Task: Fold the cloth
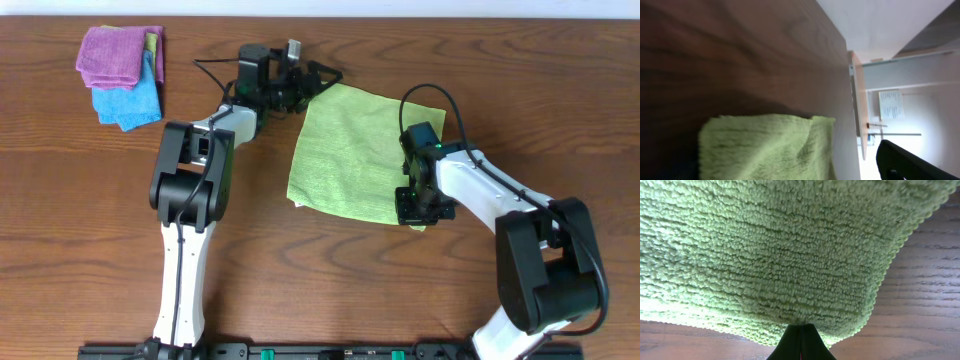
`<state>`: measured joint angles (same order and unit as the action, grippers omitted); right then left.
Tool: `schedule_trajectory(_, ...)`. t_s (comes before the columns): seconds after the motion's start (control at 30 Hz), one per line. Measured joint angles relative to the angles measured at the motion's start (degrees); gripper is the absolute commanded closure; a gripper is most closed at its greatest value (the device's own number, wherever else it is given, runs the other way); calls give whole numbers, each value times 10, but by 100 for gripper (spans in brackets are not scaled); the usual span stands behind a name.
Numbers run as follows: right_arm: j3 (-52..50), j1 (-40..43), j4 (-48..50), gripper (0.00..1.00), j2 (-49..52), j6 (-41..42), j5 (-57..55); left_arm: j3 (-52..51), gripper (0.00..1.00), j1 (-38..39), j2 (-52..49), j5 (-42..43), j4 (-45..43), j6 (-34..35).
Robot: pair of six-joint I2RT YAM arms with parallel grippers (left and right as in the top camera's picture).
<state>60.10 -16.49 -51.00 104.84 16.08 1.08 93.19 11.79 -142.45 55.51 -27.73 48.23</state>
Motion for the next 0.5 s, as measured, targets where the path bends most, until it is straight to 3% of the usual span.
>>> schedule_trajectory(0.33,-1,0,11,98,0,0,0,39,4,-35,-17,8,-9,0)
schedule_trajectory(0.5,23,0,24,99,4,0,-12,112,3,-47,-18,98,-9,-8)
